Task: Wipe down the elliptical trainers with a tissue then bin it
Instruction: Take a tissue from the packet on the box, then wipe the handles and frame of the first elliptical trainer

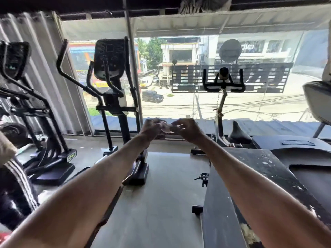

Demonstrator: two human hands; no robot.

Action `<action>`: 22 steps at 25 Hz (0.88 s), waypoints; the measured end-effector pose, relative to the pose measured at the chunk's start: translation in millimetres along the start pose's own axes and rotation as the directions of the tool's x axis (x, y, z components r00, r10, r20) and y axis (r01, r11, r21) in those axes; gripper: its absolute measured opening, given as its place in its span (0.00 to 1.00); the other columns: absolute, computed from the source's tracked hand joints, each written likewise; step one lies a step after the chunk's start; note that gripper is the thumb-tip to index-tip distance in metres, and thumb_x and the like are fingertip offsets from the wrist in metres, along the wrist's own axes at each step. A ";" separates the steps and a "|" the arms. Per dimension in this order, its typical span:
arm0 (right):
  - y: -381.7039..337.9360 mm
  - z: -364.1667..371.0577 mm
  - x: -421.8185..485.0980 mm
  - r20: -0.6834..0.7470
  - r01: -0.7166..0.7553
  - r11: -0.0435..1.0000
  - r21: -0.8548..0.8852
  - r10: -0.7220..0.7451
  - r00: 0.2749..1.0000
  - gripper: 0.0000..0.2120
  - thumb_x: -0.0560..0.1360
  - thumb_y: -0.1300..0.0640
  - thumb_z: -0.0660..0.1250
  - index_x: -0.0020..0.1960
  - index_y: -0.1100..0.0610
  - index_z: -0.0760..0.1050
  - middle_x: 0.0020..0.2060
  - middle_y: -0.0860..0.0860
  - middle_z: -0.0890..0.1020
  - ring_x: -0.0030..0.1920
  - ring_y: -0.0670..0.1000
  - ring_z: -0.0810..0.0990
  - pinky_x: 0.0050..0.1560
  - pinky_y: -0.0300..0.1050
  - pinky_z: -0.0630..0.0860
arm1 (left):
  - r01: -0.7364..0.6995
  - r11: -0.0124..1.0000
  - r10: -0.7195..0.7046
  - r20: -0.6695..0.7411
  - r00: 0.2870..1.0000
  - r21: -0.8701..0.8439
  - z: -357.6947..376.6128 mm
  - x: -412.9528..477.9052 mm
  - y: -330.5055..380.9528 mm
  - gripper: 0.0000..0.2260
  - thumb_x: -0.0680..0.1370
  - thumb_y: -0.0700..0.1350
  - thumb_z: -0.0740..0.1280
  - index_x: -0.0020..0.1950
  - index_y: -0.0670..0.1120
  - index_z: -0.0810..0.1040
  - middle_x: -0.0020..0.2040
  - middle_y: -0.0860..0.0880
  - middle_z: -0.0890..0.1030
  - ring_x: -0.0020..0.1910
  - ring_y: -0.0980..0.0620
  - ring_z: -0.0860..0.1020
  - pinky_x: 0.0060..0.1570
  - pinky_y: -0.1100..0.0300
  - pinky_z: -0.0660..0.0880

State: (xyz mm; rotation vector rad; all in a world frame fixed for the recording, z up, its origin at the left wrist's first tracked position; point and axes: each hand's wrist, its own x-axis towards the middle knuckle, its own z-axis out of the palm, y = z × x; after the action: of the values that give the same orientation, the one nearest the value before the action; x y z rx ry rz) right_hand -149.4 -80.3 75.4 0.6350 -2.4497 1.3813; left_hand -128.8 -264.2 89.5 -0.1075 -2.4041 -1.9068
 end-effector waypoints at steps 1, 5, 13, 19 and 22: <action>-6.5 12.4 12.0 -0.037 0.043 0.999 -0.023 -0.044 0.998 0.07 0.75 0.56 0.75 0.50 0.59 0.86 0.42 0.50 0.86 0.42 0.47 0.83 0.44 0.41 0.77 | 0.005 1.000 -0.005 -0.021 1.000 0.018 -14.1 5.4 -2.3 0.08 0.80 0.35 0.65 0.47 0.44 0.83 0.39 0.42 0.85 0.38 0.45 0.83 0.40 0.57 0.82; -18.6 46.0 62.7 0.000 -0.014 0.999 0.032 0.014 1.000 0.06 0.78 0.60 0.71 0.42 0.55 0.84 0.31 0.51 0.82 0.27 0.43 0.78 0.31 0.39 0.75 | 0.032 0.997 -0.032 -0.007 0.999 0.065 -58.7 32.9 -12.3 0.08 0.80 0.42 0.67 0.43 0.46 0.83 0.36 0.49 0.85 0.43 0.48 0.82 0.52 0.51 0.78; 22.8 84.5 210.9 0.046 -0.064 0.992 0.108 0.059 0.997 0.08 0.76 0.55 0.74 0.48 0.61 0.82 0.40 0.56 0.84 0.37 0.53 0.84 0.38 0.51 0.84 | 0.049 0.991 -0.037 -0.091 0.995 0.124 -115.0 171.4 -38.2 0.04 0.80 0.35 0.69 0.51 0.40 0.84 0.37 0.51 0.84 0.31 0.61 0.80 0.33 0.70 0.76; 68.3 108.5 315.0 0.229 -0.170 0.830 0.531 0.053 0.972 0.05 0.74 0.66 0.74 0.49 0.61 0.81 0.40 0.60 0.81 0.36 0.51 0.79 0.39 0.43 0.80 | 0.086 0.996 -0.089 -0.150 0.985 -0.028 -141.0 277.7 -48.3 0.08 0.79 0.44 0.73 0.54 0.41 0.85 0.40 0.50 0.86 0.37 0.53 0.83 0.33 0.63 0.78; 78.0 129.8 368.9 0.251 -0.211 0.823 0.527 0.086 0.964 0.06 0.75 0.63 0.74 0.41 0.60 0.79 0.35 0.56 0.78 0.33 0.49 0.76 0.38 0.41 0.75 | 0.109 0.986 -0.127 -0.147 0.981 -0.126 -161.6 324.6 -49.7 0.04 0.79 0.41 0.73 0.51 0.42 0.85 0.38 0.50 0.87 0.37 0.55 0.85 0.33 0.62 0.79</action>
State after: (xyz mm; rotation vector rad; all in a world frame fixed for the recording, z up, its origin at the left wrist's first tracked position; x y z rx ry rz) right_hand -510.3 -246.7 107.1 0.7559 -2.2822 2.2308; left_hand -454.7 -429.5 110.2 0.1749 -2.2444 -2.0241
